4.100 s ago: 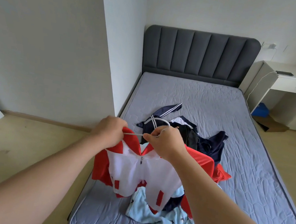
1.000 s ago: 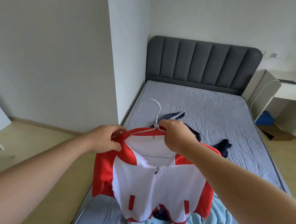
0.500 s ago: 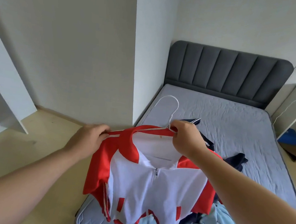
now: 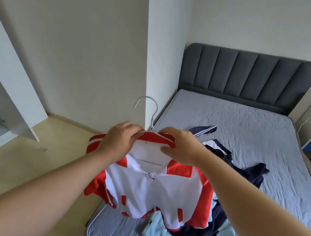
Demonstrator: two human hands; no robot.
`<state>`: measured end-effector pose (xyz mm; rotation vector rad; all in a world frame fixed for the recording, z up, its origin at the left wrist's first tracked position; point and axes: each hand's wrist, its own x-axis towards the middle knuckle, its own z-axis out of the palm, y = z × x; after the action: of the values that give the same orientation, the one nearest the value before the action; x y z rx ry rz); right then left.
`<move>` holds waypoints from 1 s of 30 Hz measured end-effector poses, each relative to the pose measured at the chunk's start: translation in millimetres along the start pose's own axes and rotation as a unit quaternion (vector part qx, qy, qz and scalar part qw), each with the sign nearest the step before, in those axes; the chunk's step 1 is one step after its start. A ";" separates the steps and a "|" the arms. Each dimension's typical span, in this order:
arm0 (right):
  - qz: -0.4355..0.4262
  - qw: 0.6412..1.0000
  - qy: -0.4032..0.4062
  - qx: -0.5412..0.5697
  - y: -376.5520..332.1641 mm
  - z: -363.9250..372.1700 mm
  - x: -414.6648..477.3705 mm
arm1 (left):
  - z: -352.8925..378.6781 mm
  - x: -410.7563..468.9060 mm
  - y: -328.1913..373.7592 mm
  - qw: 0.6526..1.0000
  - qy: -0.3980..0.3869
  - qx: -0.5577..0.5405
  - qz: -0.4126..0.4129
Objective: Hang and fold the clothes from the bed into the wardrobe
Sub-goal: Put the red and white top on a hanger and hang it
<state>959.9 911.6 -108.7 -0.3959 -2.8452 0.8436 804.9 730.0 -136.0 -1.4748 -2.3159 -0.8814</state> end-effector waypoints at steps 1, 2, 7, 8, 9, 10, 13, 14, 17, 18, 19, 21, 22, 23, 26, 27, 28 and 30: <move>0.027 0.999 -0.033 0.000 7.5 -5.9 -3.3 | -2.1 -0.1 -6.7 1.000 0.013 0.001 0.013; 0.062 0.996 -0.057 0.023 14.3 -11.0 -7.6 | -4.6 0.2 -13.7 1.000 0.020 0.001 0.024; 0.230 0.913 -0.161 0.297 40.4 -11.5 -21.0 | -19.9 11.2 -33.8 0.999 -0.014 0.009 0.044; 0.245 0.907 -0.165 0.301 41.8 -5.0 -21.3 | -22.6 13.3 -35.7 0.999 -0.023 0.016 0.041; 0.253 0.906 -0.160 0.298 42.5 2.3 -21.1 | -25.0 15.5 -37.4 0.999 -0.031 0.023 0.035; 0.258 0.907 -0.150 0.297 42.1 9.5 -20.8 | -27.1 17.3 -39.8 0.998 -0.040 0.031 0.027; 0.281 0.891 -0.137 0.328 42.2 28.8 -21.0 | -33.7 21.8 -47.7 0.997 -0.064 0.040 0.007; 0.290 0.883 -0.141 0.341 42.3 34.5 -21.5 | -35.6 23.0 -50.8 0.997 -0.067 0.042 0.001; 0.302 0.879 -0.136 0.343 39.7 53.9 -22.3 | -39.5 24.1 -60.9 0.997 -0.039 0.064 -0.023; 0.301 0.884 -0.127 0.335 37.3 59.4 -21.8 | -40.6 24.0 -64.4 0.997 -0.028 0.070 -0.035; 0.302 0.887 -0.125 0.326 35.5 63.6 -20.9 | -41.7 23.4 -67.9 0.996 -0.019 0.071 -0.043; 0.295 0.890 -0.139 0.318 31.7 69.0 -16.2 | -44.1 21.5 -73.6 0.996 -0.009 0.087 -0.036; 0.285 0.898 -0.141 0.305 30.1 69.4 -12.2 | -45.5 20.5 -76.6 0.994 -0.011 0.106 -0.027; 0.269 0.914 -0.133 0.274 28.3 67.5 -7.8 | -46.9 19.2 -79.3 0.991 -0.018 0.130 -0.019; 0.176 0.965 -0.058 0.185 22.2 54.7 7.5 | -49.6 13.1 -84.0 0.981 -0.042 0.191 -0.005; 0.147 0.972 -0.030 0.181 21.5 50.1 11.5 | -49.6 10.5 -84.5 0.978 -0.050 0.203 -0.004; 0.120 0.977 -0.005 0.177 22.0 46.3 15.0 | -49.4 8.0 -85.0 0.975 -0.056 0.215 -0.010; 0.074 0.986 0.019 0.148 26.2 41.6 19.1 | -49.6 5.6 -86.5 0.974 -0.042 0.216 -0.048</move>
<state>938.2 916.9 -156.5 -0.5796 -2.6221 1.2497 720.6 677.6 -124.7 -1.2408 -2.4531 -0.3030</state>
